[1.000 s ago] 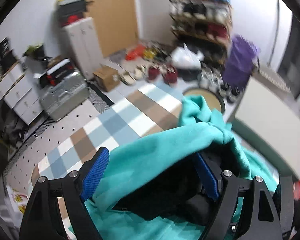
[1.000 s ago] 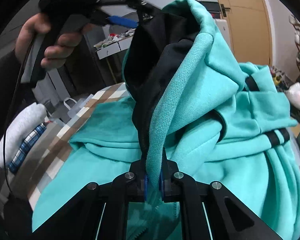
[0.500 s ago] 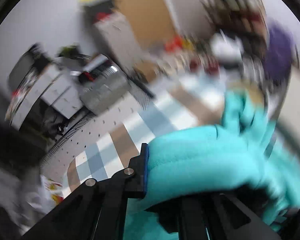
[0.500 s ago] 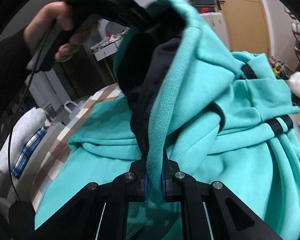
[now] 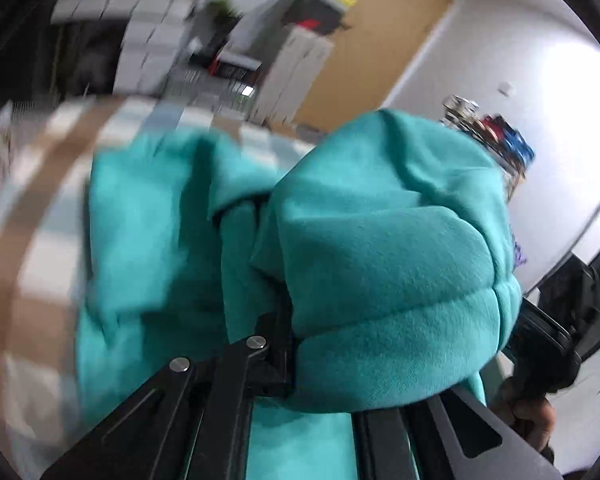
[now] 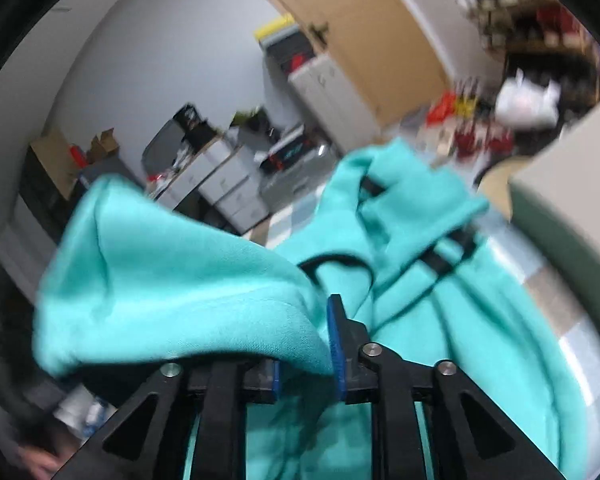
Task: Fold large clothes
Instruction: 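Fold the hood over the body with the right tool while the left tool grips the hem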
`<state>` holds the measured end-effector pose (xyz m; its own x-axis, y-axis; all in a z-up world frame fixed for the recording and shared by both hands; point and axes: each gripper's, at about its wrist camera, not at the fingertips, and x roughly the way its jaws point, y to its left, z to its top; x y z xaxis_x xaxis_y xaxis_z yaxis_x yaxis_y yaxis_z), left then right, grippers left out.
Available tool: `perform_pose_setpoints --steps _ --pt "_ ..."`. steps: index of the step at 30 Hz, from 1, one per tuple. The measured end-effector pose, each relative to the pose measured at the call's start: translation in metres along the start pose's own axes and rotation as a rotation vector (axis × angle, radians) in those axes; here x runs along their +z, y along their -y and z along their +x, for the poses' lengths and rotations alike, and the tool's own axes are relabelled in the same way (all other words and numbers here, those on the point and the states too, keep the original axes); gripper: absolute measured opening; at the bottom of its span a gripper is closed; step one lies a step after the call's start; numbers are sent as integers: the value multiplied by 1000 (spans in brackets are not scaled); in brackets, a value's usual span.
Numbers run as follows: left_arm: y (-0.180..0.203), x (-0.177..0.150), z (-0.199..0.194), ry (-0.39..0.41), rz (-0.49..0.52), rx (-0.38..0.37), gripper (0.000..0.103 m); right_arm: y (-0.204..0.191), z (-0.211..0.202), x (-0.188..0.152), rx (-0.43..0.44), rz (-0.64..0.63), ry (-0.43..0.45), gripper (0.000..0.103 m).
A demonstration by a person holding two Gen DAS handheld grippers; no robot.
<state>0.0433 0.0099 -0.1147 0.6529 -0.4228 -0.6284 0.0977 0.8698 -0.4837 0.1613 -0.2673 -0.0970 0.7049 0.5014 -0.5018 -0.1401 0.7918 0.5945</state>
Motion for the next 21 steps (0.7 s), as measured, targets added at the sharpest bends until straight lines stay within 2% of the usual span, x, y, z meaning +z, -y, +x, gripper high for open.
perform_pose_setpoints --steps 1,2,3,5,8,10,11,12,14,15,17,18,19,20,21 --pt "1 0 -1 -4 -3 -5 1 0 -5 -2 3 1 -26 31" --pt "4 1 -2 3 13 -4 1 -1 -9 -7 6 -7 -47 37" --pt "9 1 -5 16 53 7 1 -1 -16 -8 12 -16 -65 54" --pt "16 -2 -8 24 94 12 1 -5 -36 -13 35 -38 -76 79" --pt "16 -6 -5 -7 106 3 0 -24 -63 -8 47 -114 -46 81" --pt "18 -6 -2 -16 130 14 0 -43 -71 3 63 -146 -14 91" --pt "18 -5 -2 -15 137 15 0 -57 -72 10 75 -167 0 100" --pt "17 -5 -3 -15 133 9 0 -66 -69 16 80 -183 -2 103" --pt "12 -4 -3 -20 129 6 0 -95 -42 27 122 -222 -95 103" --pt "12 -3 -3 -19 128 4 0 -109 -20 29 105 -248 -178 103" --pt "9 -4 -2 -33 127 1 0 -129 20 27 -12 -308 -301 103" --pt "8 -4 -1 -49 131 -1 0 -134 34 25 -59 -331 -336 97" --pt "7 -4 -1 -64 127 14 3 -140 52 23 -94 -354 -377 86" --pt "4 -3 0 -81 112 28 7 -146 65 21 -101 -380 -421 48" --pt "0 -1 1 -107 88 36 9 -152 80 20 -117 -416 -481 15"
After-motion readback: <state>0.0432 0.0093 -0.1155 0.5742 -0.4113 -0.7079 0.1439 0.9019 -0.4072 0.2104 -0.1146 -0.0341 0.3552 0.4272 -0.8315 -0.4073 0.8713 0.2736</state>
